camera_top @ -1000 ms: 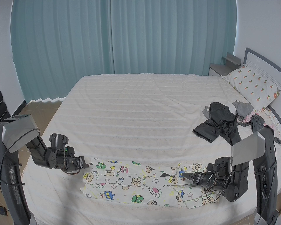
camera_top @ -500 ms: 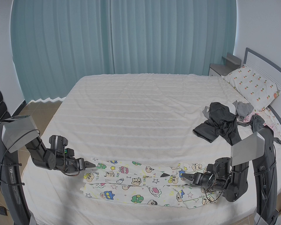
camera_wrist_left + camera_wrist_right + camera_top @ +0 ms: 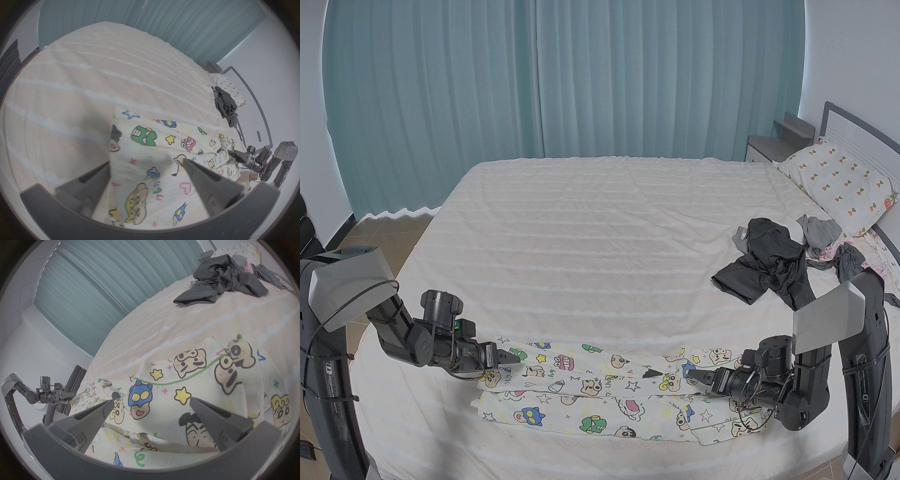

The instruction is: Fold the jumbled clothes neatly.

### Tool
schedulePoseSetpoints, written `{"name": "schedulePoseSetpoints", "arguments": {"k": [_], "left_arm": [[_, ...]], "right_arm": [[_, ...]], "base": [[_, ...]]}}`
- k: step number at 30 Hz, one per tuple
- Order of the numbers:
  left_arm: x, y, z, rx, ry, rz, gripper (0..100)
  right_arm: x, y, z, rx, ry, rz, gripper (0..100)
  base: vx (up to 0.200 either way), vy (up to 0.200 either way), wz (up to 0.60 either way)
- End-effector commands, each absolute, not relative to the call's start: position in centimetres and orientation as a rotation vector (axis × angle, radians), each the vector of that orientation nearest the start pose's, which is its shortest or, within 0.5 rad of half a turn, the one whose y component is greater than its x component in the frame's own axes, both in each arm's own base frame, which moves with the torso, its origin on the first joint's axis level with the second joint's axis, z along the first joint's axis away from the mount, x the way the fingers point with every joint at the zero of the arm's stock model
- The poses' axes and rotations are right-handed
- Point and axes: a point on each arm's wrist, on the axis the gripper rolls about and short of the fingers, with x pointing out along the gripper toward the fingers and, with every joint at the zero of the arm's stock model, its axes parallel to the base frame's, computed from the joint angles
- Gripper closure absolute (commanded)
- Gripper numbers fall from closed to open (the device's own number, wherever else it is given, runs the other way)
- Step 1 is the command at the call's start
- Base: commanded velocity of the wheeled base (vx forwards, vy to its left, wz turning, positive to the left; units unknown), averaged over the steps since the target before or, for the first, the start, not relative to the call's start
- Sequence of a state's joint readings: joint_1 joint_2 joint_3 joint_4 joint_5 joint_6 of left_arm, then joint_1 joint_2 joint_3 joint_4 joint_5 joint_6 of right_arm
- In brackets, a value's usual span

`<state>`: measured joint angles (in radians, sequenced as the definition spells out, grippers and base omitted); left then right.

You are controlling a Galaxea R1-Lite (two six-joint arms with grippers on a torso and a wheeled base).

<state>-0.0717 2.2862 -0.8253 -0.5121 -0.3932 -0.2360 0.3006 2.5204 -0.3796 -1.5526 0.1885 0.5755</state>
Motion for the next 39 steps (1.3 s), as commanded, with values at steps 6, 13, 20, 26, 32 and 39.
{"name": "schedulePoseSetpoints", "arguments": {"k": [6,13,20,26,32,39], "left_arm": [[35.1,-2.7,-0.9,-0.373,0.953,-0.303,100],[35.3,-2.8,0.9,-0.364,0.894,-0.316,100],[36.1,-2.9,1.6,-0.368,0.829,-0.323,100],[36.9,-3.0,2.3,-0.42,0.744,-0.318,100],[37.2,-3.0,2.5,-0.422,0.693,-0.326,100],[37.7,-2.9,1.4,-0.413,0.641,-0.333,100]], "right_arm": [[28.4,9.3,-7.3,0.51,0.706,0.288,0],[28.5,9.2,-7.3,0.512,0.705,0.285,0],[28.5,9.2,-7.4,0.511,0.705,0.284,0],[28.5,9.2,-7.7,0.509,0.712,0.282,0],[28.7,9.3,-7.7,0.513,0.71,0.283,0],[28.7,9.3,-7.9,0.512,0.713,0.281,0]], "base": [[0.0,0.0,0.0],[0.0,0.0,0.0],[0.0,0.0,0.0],[0.0,0.0,0.0],[0.0,0.0,0.0],[0.0,0.0,0.0]]}}
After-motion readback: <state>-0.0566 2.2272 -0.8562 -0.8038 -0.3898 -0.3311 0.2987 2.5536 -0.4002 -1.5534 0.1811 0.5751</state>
